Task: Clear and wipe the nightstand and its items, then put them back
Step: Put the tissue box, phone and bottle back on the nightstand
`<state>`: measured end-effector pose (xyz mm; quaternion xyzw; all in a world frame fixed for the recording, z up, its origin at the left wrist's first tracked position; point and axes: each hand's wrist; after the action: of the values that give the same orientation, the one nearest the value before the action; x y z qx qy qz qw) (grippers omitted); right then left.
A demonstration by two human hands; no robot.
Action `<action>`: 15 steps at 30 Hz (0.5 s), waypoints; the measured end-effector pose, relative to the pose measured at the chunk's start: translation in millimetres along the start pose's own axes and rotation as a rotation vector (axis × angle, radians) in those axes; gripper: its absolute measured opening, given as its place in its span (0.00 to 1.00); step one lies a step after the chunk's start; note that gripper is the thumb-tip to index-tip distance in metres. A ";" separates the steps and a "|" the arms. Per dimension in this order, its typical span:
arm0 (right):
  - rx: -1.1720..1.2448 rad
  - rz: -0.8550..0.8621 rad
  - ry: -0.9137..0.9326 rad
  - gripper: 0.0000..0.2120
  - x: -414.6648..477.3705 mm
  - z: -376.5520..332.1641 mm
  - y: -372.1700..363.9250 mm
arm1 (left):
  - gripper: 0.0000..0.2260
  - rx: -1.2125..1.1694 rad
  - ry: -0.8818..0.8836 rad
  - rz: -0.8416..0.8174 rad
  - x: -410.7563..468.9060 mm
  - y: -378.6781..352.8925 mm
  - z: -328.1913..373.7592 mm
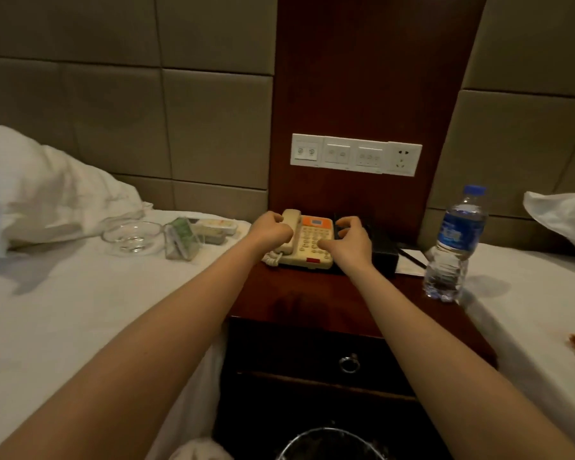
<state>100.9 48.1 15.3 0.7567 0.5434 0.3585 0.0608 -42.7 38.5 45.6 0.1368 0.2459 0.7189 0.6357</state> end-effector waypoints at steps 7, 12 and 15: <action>0.073 -0.207 0.059 0.28 -0.9 -40.7 -67.0 | 0.12 -0.110 0.058 0.160 19.3 64.7 -43.2; 0.171 -0.452 0.118 0.40 -4.9 -55.2 -112.0 | 0.17 -0.170 0.031 0.440 39.2 111.1 -74.3; 0.188 -0.587 0.131 0.46 -1.6 -61.9 -133.3 | 0.17 -0.157 0.090 0.530 49.8 135.0 -93.2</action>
<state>-40.8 81.9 -4.2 0.5451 0.7720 0.3220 0.0563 -212.2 61.1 32.6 0.1147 0.1728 0.8823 0.4225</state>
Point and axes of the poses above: each hand's wrist, its own x-axis towards the middle knuckle, its own y-axis out of the back of the hand, z = x × y, and after that the axes turned 13 degrees about y, right-handed
